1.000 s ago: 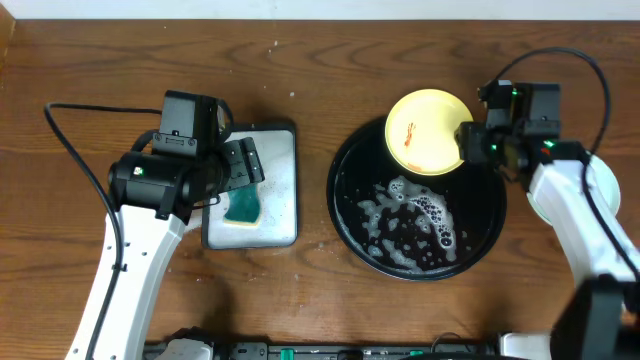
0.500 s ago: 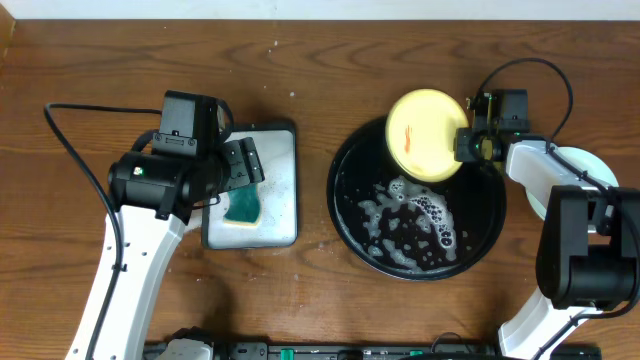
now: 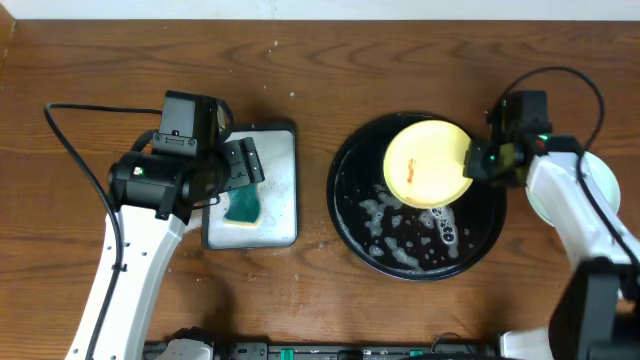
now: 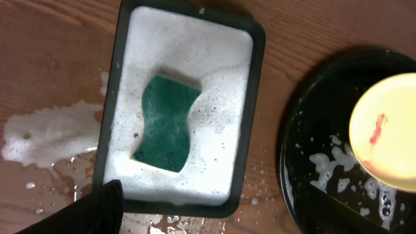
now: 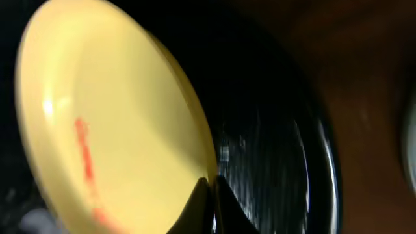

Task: Clean dirty plates on tray and stack at the side
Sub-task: 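Move the right gripper to the yellow plate and grip its rim, then grasp the green sponge with the left gripper and carry it to the yellow plate, then scrub the yellow plate with the sponge while the right gripper holds it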

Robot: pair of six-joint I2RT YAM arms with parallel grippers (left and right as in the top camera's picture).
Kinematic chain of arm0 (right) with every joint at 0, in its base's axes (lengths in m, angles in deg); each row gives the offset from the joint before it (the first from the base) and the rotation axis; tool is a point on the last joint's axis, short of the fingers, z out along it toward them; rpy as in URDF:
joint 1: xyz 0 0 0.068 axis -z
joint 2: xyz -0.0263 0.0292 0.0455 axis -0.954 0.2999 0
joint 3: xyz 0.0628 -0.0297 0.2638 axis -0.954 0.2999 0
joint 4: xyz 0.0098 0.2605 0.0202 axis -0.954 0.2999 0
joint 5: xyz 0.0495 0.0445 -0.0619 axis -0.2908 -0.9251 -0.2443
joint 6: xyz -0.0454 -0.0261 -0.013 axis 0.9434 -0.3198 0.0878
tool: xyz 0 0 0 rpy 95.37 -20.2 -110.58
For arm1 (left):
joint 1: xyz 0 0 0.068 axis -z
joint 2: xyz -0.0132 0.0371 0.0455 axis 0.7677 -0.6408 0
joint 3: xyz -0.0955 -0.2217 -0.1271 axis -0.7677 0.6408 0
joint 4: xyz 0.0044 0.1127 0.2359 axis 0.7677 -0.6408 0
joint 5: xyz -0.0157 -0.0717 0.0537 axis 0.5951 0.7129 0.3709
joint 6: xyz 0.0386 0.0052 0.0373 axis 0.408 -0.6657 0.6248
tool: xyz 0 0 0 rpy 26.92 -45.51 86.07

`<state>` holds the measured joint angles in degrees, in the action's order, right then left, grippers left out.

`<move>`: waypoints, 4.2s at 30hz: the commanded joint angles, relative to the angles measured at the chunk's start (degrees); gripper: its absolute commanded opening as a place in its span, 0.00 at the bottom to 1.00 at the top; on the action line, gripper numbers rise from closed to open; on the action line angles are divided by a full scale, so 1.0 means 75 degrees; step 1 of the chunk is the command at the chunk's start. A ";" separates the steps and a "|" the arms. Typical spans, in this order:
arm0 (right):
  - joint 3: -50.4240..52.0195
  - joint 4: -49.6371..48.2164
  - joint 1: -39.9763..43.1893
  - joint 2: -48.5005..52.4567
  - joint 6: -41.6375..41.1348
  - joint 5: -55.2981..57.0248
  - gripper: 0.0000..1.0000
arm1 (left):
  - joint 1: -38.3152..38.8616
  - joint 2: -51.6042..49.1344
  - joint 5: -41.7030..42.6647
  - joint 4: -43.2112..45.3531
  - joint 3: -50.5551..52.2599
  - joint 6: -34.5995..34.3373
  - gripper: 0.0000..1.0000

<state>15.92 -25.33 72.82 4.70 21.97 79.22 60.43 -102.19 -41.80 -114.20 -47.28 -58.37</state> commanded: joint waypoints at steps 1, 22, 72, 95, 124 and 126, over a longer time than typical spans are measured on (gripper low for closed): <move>0.0012 0.0807 -0.0233 -0.0169 -0.0898 -0.0117 0.01 | -0.0012 0.0006 0.0015 -0.0009 -0.0050 0.0073 0.84; 0.1145 0.0064 -0.1081 -0.1035 -0.0586 -0.0356 0.35 | -0.0012 0.0006 0.0015 -0.0009 -0.0050 0.0073 0.84; 0.0702 0.2025 -0.1084 -0.2235 0.1023 -0.1492 0.39 | -0.0012 -0.3252 -0.0472 0.1644 0.1148 0.0676 0.69; 0.1766 0.0799 -0.0962 -0.2040 0.0114 -0.0775 0.38 | -0.0012 -0.3424 -0.0472 0.2130 0.1953 0.0676 0.08; 0.1807 -0.0632 -0.0627 0.0801 0.0440 -0.0752 0.01 | 0.3520 -0.2806 0.1131 0.2340 -0.0291 -0.0720 0.08; 0.1810 -0.0621 -0.0627 0.0866 0.0216 -0.0493 0.01 | 0.3777 -0.3112 0.1137 0.2634 -0.0291 -0.1142 0.08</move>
<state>28.91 -29.90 67.90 8.35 25.42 71.09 86.48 -122.39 -33.85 -95.99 -48.63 -60.82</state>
